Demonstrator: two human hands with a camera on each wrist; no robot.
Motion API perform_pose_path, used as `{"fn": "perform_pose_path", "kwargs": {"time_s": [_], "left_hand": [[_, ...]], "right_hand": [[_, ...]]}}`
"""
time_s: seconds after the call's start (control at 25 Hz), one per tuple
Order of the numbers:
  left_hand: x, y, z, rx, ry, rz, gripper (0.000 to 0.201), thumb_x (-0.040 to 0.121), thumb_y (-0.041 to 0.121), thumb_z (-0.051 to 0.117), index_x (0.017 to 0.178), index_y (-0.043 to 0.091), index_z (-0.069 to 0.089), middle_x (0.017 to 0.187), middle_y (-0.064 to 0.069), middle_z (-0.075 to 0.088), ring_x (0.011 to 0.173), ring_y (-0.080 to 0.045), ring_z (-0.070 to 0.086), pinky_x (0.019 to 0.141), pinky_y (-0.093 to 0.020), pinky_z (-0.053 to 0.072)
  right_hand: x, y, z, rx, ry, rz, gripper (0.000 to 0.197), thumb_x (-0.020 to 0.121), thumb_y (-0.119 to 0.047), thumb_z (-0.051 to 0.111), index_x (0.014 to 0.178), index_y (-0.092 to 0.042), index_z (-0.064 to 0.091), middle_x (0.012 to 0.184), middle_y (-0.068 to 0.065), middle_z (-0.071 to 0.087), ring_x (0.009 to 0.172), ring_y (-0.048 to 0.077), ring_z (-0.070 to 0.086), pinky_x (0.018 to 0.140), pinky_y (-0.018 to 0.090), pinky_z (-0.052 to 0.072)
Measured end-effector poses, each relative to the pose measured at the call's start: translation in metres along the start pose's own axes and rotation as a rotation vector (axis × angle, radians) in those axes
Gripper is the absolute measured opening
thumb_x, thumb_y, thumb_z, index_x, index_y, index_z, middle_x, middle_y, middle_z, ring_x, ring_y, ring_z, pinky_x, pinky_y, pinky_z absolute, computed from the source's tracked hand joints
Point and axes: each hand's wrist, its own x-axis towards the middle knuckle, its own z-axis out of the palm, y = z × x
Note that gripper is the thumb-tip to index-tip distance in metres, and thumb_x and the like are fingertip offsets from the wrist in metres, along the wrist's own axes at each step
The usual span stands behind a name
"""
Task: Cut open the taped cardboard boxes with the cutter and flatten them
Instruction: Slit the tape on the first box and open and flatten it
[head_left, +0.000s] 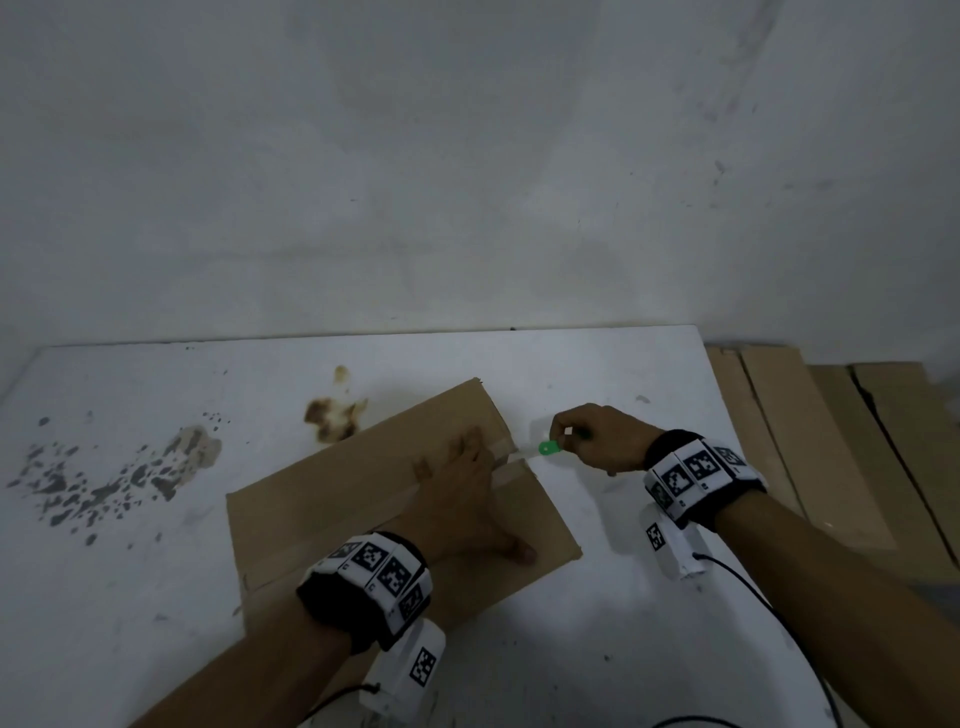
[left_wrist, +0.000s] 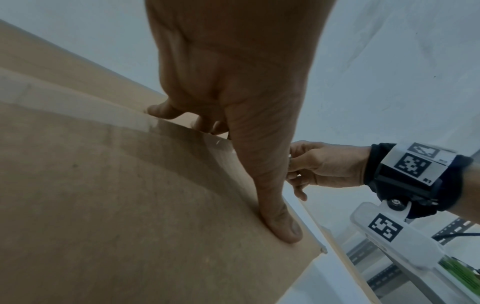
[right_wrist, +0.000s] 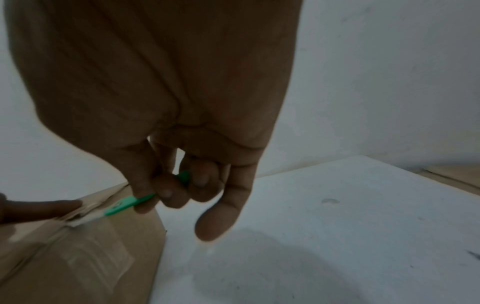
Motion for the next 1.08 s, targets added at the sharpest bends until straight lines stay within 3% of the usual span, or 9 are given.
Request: {"fn": "perform_pose_path", "kwargs": {"time_s": [0.12, 0.24, 0.48, 0.64, 0.8, 0.96, 1.08], "left_hand": [[0.002, -0.001, 0.0, 0.006, -0.01, -0.004, 0.142, 0.057, 0.079, 0.075, 0.158, 0.018, -0.003, 0.165, -0.008, -0.016, 0.153, -0.03, -0.01, 0.116, -0.071, 0.003], [0.001, 0.001, 0.0, 0.004, -0.015, 0.022, 0.141, 0.058, 0.077, 0.076, 0.158, 0.016, -0.004, 0.165, -0.008, -0.016, 0.153, -0.029, -0.01, 0.116, -0.07, 0.002], [-0.007, 0.006, -0.005, 0.026, 0.017, 0.054, 0.135, 0.063, 0.075, 0.076, 0.156, 0.01, 0.002, 0.165, -0.01, -0.008, 0.153, -0.031, -0.003, 0.116, -0.069, 0.009], [-0.001, 0.005, -0.001, 0.009, 0.008, 0.051, 0.14, 0.059, 0.079, 0.075, 0.156, 0.012, -0.001, 0.165, -0.009, -0.01, 0.153, -0.03, -0.006, 0.115, -0.071, 0.007], [-0.002, -0.002, 0.006, 0.023, 0.041, 0.053, 0.142, 0.057, 0.087, 0.067, 0.157, 0.015, -0.004, 0.166, -0.006, -0.015, 0.153, -0.027, -0.011, 0.116, -0.07, 0.002], [-0.005, -0.003, 0.01, 0.038, 0.065, 0.054, 0.141, 0.058, 0.09, 0.062, 0.158, 0.015, -0.003, 0.165, -0.005, -0.018, 0.152, -0.025, -0.015, 0.117, -0.068, -0.001], [-0.006, -0.002, 0.008, 0.036, 0.063, 0.052, 0.141, 0.057, 0.091, 0.061, 0.159, 0.016, -0.003, 0.165, -0.004, -0.018, 0.152, -0.024, -0.016, 0.118, -0.066, -0.001]], "right_hand": [[0.001, -0.002, 0.008, -0.045, 0.056, -0.044, 0.017, 0.103, -0.015, 0.045, 0.101, -0.019, 0.061, 0.078, 0.007, 0.061, 0.053, 0.014, 0.046, 0.051, 0.023, 0.042], [-0.003, 0.004, 0.008, 0.051, -0.012, -0.007, 0.018, 0.103, -0.017, 0.045, 0.103, -0.018, 0.063, 0.068, 0.005, 0.053, 0.054, 0.018, 0.045, 0.049, 0.03, 0.051], [-0.008, 0.015, -0.009, 0.095, -0.153, 0.053, 0.02, 0.099, -0.014, 0.048, 0.098, -0.014, 0.068, 0.072, 0.008, 0.039, 0.058, 0.018, 0.037, 0.052, 0.031, 0.053], [-0.019, 0.017, 0.0, 0.162, -0.139, 0.052, 0.017, 0.099, -0.013, 0.047, 0.095, -0.014, 0.063, 0.068, 0.006, 0.042, 0.056, 0.016, 0.04, 0.056, 0.034, 0.055], [-0.03, 0.02, 0.016, 0.242, -0.022, 0.031, 0.015, 0.1, -0.018, 0.049, 0.096, -0.015, 0.064, 0.071, 0.009, 0.05, 0.061, 0.02, 0.047, 0.054, 0.03, 0.053], [-0.044, 0.028, 0.021, 0.283, -0.168, 0.055, 0.019, 0.099, -0.011, 0.05, 0.09, -0.017, 0.067, 0.066, 0.004, 0.047, 0.058, 0.015, 0.044, 0.054, 0.031, 0.051], [-0.044, 0.023, 0.021, 0.312, 0.005, 0.064, 0.017, 0.099, -0.013, 0.05, 0.09, -0.014, 0.065, 0.068, 0.006, 0.049, 0.051, 0.013, 0.043, 0.05, 0.029, 0.049]]}}
